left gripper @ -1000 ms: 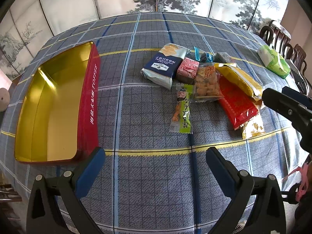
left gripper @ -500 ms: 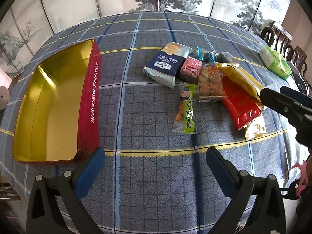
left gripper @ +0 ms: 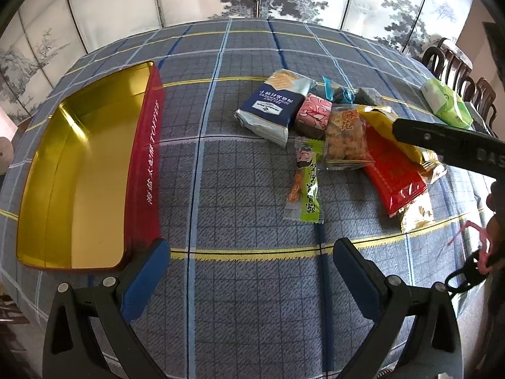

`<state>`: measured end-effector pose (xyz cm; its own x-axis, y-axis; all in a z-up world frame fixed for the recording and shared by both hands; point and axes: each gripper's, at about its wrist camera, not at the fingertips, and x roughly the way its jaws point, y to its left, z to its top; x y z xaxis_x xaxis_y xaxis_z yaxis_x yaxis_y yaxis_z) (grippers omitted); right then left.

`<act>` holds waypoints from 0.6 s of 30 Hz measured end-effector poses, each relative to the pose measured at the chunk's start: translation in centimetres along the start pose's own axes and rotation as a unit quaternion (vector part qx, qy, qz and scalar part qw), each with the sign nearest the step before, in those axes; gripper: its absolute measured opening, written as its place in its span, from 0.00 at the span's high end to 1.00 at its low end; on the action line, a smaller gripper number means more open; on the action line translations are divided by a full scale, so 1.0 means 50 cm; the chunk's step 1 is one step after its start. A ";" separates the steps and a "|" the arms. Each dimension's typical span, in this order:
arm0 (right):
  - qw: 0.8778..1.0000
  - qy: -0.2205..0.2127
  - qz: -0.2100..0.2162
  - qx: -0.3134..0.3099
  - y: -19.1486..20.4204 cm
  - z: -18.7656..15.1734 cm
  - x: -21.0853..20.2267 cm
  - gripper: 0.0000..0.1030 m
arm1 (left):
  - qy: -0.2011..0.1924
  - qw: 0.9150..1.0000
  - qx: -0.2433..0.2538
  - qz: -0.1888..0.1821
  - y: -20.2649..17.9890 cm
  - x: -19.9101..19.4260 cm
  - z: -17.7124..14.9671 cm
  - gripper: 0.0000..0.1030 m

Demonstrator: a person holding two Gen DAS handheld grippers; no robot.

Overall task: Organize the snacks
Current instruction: 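Grasp the green stick snack with the left tool while the right tool grasps the yellow bag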

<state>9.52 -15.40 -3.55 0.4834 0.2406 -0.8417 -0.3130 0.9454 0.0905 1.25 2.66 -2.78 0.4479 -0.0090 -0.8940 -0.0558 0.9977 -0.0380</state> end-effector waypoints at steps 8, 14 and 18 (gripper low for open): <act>1.000 0.024 0.006 -0.004 -0.007 0.006 0.035 0.32 | 0.005 1.000 0.004 -0.005 -0.003 0.016 0.010 0.01; 1.000 0.028 0.013 -0.007 -0.007 0.006 0.045 0.40 | 0.008 1.000 0.008 -0.004 -0.009 0.025 0.015 0.01; 1.000 0.018 0.013 -0.009 -0.006 0.001 0.037 0.45 | 0.007 1.000 0.011 -0.003 -0.014 0.027 0.020 0.02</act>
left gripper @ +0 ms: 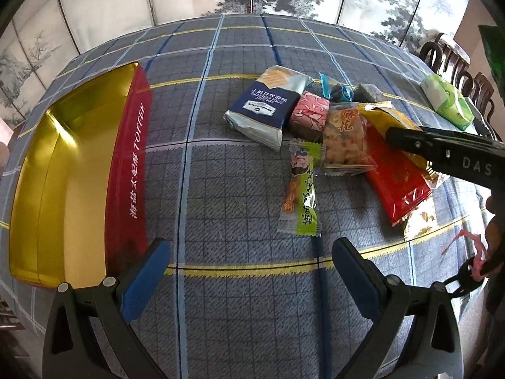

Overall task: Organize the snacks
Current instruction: 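Grasp the green stick snack with the left tool while the right tool grasps the yellow bag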

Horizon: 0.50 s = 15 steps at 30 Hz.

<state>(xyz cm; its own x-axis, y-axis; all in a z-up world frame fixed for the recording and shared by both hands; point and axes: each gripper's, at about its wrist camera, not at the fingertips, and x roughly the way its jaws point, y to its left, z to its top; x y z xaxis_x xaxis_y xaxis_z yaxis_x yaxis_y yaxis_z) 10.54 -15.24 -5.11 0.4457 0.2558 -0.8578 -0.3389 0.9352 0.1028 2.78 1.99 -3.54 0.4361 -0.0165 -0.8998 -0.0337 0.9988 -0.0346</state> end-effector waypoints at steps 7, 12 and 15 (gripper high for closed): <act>1.000 -0.024 0.004 0.016 -0.015 -0.020 -0.034 0.46 | -0.004 1.000 0.007 -0.012 -0.007 0.003 0.007 0.12; 0.999 -0.037 0.008 0.038 -0.035 -0.038 -0.058 0.46 | -0.008 1.000 0.000 -0.028 -0.002 0.004 0.020 0.24; 0.998 -0.040 0.008 0.049 -0.048 -0.050 -0.064 0.45 | -0.016 0.999 0.011 -0.038 -0.012 0.001 0.030 0.32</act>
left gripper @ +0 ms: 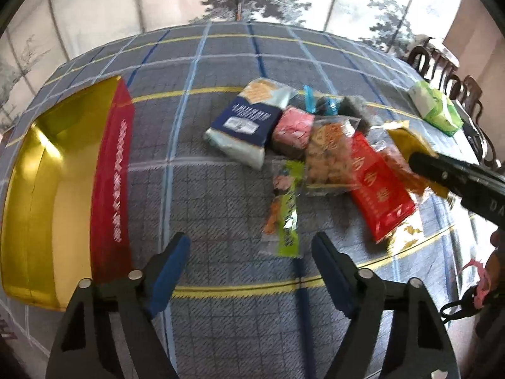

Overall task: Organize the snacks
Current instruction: 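Grasp the green stick snack with the left tool while the right tool grasps the yellow bag, then carry the green stick snack into the gold tray and open the left tool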

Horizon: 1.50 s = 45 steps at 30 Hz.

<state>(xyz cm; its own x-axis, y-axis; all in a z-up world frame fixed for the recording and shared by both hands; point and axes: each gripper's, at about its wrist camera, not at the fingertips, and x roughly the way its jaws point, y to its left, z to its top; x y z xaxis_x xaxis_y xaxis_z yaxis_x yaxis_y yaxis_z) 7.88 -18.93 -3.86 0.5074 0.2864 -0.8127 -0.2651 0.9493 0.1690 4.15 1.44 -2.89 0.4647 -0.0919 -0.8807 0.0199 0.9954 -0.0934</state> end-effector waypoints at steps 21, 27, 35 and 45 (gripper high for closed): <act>0.999 -0.004 -0.011 0.040 -0.065 -0.030 -0.018 0.45 | 0.024 0.999 0.020 -0.038 -0.031 0.061 0.045 0.79; 0.999 -0.005 -0.013 0.047 -0.074 -0.034 -0.022 0.45 | 0.023 0.999 0.033 -0.031 -0.040 0.064 0.040 0.82; 0.999 -0.004 -0.012 0.052 -0.071 -0.042 -0.023 0.45 | 0.023 0.999 0.028 -0.037 -0.031 0.060 0.036 0.85; 0.999 -0.010 -0.018 0.048 -0.057 -0.044 -0.032 0.45 | 0.013 0.999 0.030 -0.036 -0.023 0.024 0.024 0.86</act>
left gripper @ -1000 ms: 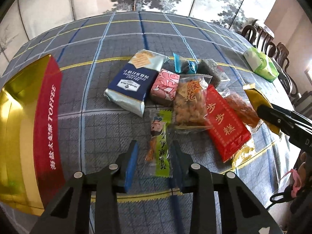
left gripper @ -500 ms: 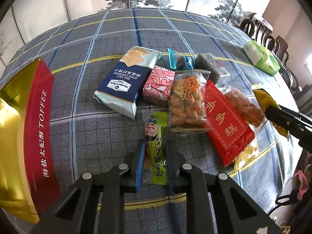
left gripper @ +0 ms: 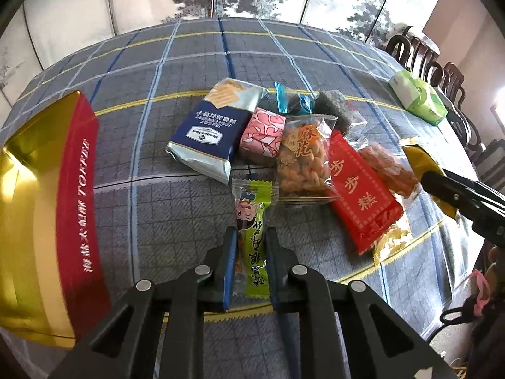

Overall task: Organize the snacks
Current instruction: 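Carry the green stick snack into the gold tray and open the left tool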

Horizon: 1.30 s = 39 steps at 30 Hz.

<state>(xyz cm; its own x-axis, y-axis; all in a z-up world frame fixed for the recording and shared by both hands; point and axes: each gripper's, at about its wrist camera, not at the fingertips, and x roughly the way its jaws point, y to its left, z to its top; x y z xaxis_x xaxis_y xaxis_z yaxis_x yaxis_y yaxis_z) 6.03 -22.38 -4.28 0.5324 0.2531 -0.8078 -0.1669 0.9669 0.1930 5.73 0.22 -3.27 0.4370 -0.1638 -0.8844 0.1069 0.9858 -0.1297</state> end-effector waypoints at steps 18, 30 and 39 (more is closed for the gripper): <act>1.000 -0.012 -0.020 0.004 0.007 -0.001 -0.015 0.45 | -0.075 0.993 -0.031 0.081 0.165 -0.182 0.035 0.86; 0.999 -0.019 -0.026 0.008 0.034 0.010 -0.024 0.45 | -0.022 0.987 -0.082 0.138 0.355 -0.144 -0.032 0.86; 0.999 -0.024 -0.027 0.000 0.072 0.017 -0.031 0.45 | 0.004 0.986 -0.083 0.143 0.387 -0.109 -0.061 0.85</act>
<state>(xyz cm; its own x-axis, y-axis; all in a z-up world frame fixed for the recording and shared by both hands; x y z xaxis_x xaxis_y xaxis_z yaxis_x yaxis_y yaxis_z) 5.34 -19.25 -1.86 0.5798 0.2009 -0.7896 -0.1362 0.9794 0.1491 2.70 20.28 -2.33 0.4213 0.1215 -0.8988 -0.1679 0.9843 0.0544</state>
